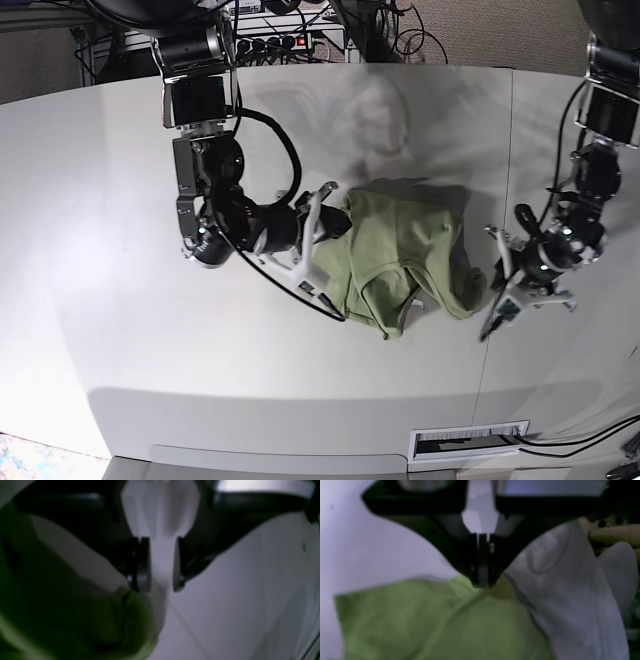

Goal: Fold the T-shirt properly

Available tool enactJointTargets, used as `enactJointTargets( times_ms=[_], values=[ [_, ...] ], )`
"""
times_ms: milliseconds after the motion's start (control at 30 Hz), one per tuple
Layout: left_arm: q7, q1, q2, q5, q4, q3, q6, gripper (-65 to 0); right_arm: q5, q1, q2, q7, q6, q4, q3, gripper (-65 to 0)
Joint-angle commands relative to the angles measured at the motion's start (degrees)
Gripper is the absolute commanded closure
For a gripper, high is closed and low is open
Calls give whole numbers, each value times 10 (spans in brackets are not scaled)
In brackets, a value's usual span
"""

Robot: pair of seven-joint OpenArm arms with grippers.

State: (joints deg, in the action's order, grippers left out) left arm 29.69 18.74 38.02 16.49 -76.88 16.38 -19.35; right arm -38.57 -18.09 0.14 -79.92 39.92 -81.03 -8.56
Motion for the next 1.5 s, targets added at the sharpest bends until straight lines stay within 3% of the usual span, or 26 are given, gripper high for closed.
enactJointTargets(
  times_ms=[0, 133, 433, 567, 700, 900, 1067, 1200, 1300, 1467],
  values=[
    [-1, 13, 20, 19, -12, -6, 3, -145, -10, -16, -1, 7, 1, -15, 9, 0],
    [55, 9, 51, 72, -19, -6, 0, -77, -10, -16, 18, 6, 1, -19, 35, 0],
    [114, -50, 98, 140, -26, -8, -2, -75, -10, 56, 98, 18, 1, -78, 40, 0],
    [128, -108, 111, 167, -53, -41, -2, -75, -10, 97, 120, 27, 1, -110, 57, 0],
    [159, -184, 112, 211, -92, -119, -3, -75, -10, 144, 140, 38, 1, -138, 79, 0],
    [182, -305, 112, 263, -170, -266, -48, -75, -10, 211, 169, 56, 1, -199, 102, 0],
    [196, -417, 110, 318, -212, -384, -77, -75, -10, 277, 170, 71, 1, -264, 128, 0],
    [196, -523, 100, 348, -236, -467, -81, -75, -10, 342, 170, 75, 1, -316, 155, 0],
    [195, -597, 83, 384, -249, -525, -119, -75, -11, 391, 170, 79, 1, -346, 175, 0],
    [207, -693, 20, 429, -264, -609, -163, -75, -15, 472, 170, 80, 1, -400, 205, 0]
  ],
)
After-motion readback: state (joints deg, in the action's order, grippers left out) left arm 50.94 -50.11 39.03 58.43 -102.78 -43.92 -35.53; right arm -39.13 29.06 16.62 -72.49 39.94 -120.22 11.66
